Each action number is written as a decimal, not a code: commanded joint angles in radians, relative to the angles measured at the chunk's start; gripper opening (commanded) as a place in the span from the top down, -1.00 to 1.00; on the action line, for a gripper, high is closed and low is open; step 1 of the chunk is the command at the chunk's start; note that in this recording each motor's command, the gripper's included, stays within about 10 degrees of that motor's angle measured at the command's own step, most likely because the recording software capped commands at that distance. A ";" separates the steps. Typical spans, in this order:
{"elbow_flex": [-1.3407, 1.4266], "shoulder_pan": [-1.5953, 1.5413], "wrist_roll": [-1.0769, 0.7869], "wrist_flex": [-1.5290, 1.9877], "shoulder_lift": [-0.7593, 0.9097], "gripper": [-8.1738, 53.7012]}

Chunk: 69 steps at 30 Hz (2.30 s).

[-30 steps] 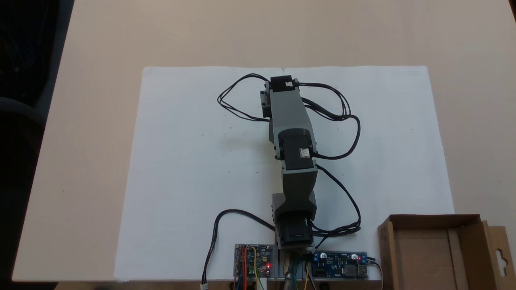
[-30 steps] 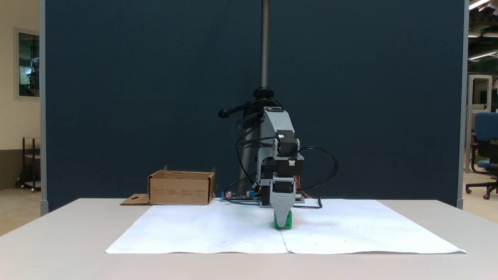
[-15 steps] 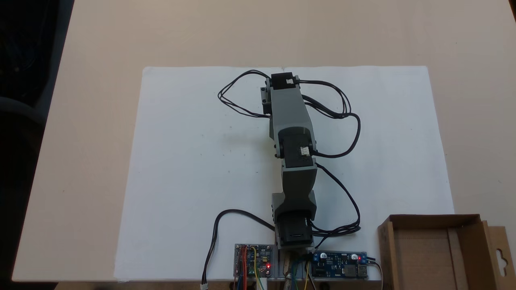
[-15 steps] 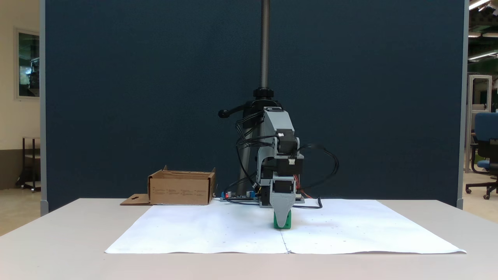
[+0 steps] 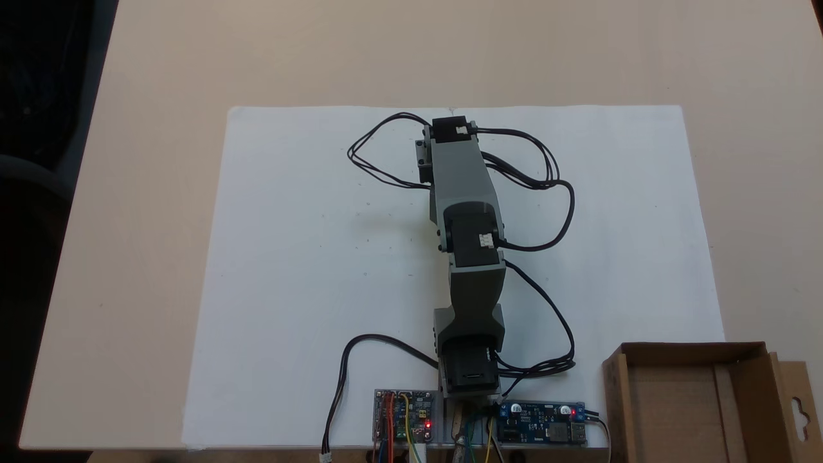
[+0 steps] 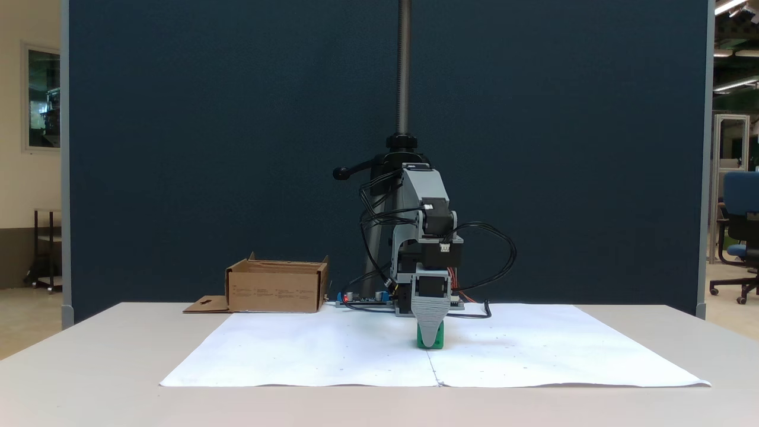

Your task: Grasp a green dice and put it in the bin.

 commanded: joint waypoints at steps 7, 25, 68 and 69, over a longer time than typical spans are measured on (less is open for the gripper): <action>-0.048 -0.009 0.043 0.006 -0.006 -0.14; -0.072 0.127 0.041 -0.052 0.067 0.35; -0.212 1.692 -0.353 -0.479 0.305 0.35; -0.212 1.717 -0.367 -0.479 0.305 0.35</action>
